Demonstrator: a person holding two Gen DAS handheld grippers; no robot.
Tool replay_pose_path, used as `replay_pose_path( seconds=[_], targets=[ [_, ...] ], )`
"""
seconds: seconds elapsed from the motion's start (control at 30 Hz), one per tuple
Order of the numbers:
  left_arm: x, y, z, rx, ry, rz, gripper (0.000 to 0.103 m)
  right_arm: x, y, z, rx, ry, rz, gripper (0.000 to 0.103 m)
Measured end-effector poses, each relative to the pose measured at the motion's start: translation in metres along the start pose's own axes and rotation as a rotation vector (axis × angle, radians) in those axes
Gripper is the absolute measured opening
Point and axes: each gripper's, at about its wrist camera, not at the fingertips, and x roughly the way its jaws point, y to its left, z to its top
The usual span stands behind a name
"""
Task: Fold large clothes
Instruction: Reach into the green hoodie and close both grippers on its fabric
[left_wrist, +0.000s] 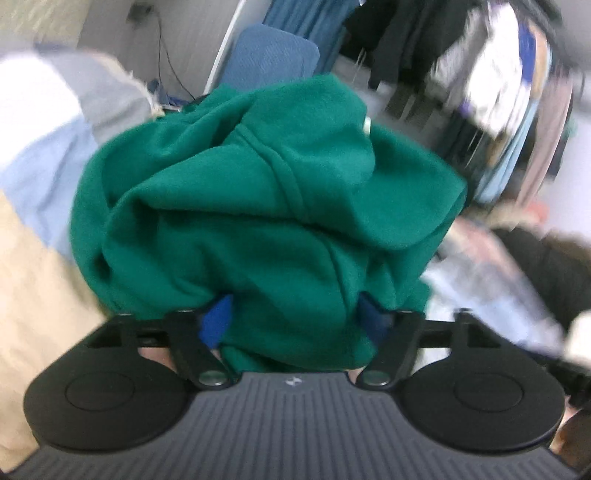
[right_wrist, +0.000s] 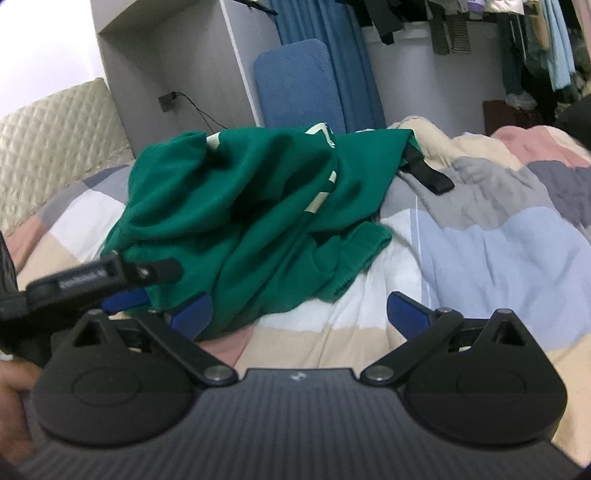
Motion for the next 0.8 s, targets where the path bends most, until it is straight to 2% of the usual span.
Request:
replay_pose_path(
  seconds=[0.07, 0.13, 0.27, 0.37, 0.43, 0.53, 0.67, 0.8],
  targets=[
    [-0.001, -0.001, -0.001, -0.007, -0.012, 0.007, 0.043, -0.001, -0.001, 0.001, 0.008, -0.009, -0.006, 0.103],
    [-0.003, -0.003, 0.001, -0.004, -0.026, 0.016, 0.030, -0.005, -0.005, 0.004, 0.018, -0.034, -0.007, 0.103],
    [-0.037, -0.023, 0.005, -0.005, -0.082, 0.007, 0.020, -0.021, -0.012, 0.009, 0.034, -0.101, -0.025, 0.103],
    [-0.071, -0.036, 0.010, -0.017, -0.126, -0.045, 0.005, -0.032, -0.018, 0.013, 0.054, -0.122, -0.018, 0.103],
    [-0.097, -0.047, 0.010, -0.012, -0.158, -0.085, 0.002, -0.044, -0.019, 0.015, 0.053, -0.152, -0.021, 0.103],
    [-0.145, -0.066, 0.005, 0.007, -0.208, -0.207, 0.000, -0.060, -0.019, 0.017, 0.058, -0.195, -0.023, 0.103],
    [-0.188, -0.096, 0.000, 0.057, -0.228, -0.223, 0.000, -0.078, -0.021, 0.020, 0.103, -0.200, -0.006, 0.103],
    [-0.199, -0.090, -0.011, 0.025, -0.208, -0.179, 0.000, -0.088, -0.024, 0.015, 0.167, -0.151, 0.040, 0.103]
  ],
)
